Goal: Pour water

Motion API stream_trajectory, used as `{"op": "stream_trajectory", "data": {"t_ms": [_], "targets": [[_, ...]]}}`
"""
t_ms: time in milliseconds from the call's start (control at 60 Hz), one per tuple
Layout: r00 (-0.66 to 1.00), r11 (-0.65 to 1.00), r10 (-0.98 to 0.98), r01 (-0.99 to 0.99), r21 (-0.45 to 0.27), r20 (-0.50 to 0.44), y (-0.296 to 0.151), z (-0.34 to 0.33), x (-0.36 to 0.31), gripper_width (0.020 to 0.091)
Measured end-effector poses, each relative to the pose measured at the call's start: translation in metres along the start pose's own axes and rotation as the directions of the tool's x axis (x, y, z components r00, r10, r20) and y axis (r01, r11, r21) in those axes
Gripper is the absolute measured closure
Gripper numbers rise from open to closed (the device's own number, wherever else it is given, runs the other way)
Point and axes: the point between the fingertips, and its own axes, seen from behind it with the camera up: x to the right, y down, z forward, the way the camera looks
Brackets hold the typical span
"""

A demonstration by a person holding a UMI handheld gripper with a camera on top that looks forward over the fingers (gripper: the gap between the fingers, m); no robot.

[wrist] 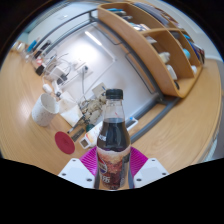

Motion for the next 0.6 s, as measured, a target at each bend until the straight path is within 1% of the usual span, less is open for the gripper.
{"op": "stream_trajectory", "data": {"t_ms": [50, 133, 217, 283, 433, 600], "targets": [[0.991, 0.991, -0.131, 0.13, 0.028, 0.016, -0.012, 0.012, -0.008, 0.0713], [0.94, 0.939, -0.34, 0.34, 0.05, 0.009, -0.029, 0.027, -0.019, 0.0711], [0.846, 0.844, -0.533, 0.533, 0.069, -0.015, -0.038, 0.044, -0.025, 0.0712], [0.761, 0.757, -0.648, 0.648, 0.083, -0.029, -0.045, 0.053, -0.029, 0.0713], [0.575, 0.566, -0.815, 0.817, 0.107, -0.075, -0.062, 0.063, -0.039, 0.0713], [0.366, 0.351, -0.921, 0.928, 0.124, -0.135, -0.084, 0.068, -0.053, 0.0714]]}}
